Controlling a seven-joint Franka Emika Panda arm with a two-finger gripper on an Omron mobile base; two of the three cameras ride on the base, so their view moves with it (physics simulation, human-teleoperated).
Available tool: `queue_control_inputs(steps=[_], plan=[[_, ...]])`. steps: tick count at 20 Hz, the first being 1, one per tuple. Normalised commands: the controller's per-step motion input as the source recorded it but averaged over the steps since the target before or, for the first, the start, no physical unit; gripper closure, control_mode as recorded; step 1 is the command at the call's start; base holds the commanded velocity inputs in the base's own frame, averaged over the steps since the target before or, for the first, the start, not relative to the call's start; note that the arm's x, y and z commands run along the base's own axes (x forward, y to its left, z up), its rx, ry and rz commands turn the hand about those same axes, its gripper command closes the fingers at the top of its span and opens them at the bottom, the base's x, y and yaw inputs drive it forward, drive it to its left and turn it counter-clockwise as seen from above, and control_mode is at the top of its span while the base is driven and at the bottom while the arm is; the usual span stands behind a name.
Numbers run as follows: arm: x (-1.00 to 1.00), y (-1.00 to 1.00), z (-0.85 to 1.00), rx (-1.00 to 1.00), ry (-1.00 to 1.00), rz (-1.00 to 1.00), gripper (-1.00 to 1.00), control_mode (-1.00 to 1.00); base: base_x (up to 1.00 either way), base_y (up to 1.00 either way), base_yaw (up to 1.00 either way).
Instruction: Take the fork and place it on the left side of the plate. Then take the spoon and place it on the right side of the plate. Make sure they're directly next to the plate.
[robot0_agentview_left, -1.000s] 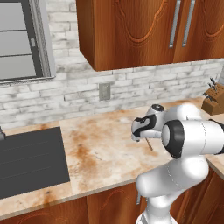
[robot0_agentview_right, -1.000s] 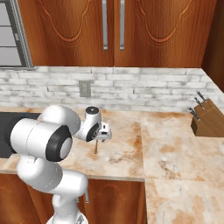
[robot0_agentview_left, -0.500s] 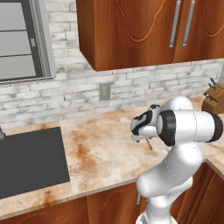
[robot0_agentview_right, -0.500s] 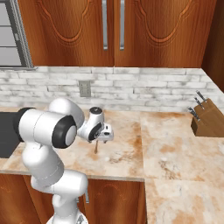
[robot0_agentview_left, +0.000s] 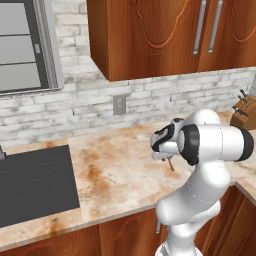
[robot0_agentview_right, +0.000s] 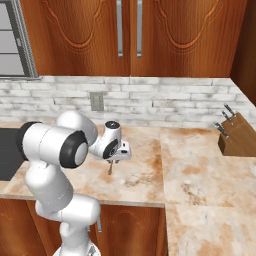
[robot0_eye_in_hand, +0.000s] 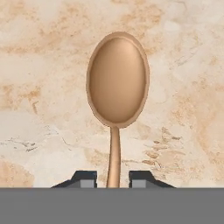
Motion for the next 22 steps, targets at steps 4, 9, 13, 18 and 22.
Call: queue_control_inputs(steps=[4, 9, 13, 18, 22], plan=[[-0.20, 0.03, 0.07, 0.00, 0.02, 0.08, 1.00, -1.00, 0.00, 0.00, 0.00], [-0.43, 0.00, 0.40, 0.00, 0.00, 0.02, 1.00, -1.00, 0.00, 0.00, 0.00], [-0.47, 0.01, 0.41, 0.00, 0.00, 0.00, 1.00, -1.00, 0.00, 0.00, 0.00], [-0.44, 0.03, 0.35, 0.00, -0.01, 0.00, 1.00, -1.00, 0.00, 0.00, 0.00], [-0.33, 0.06, 0.29, 0.00, 0.00, 0.00, 1.00, -1.00, 0.00, 0.00, 0.00]])
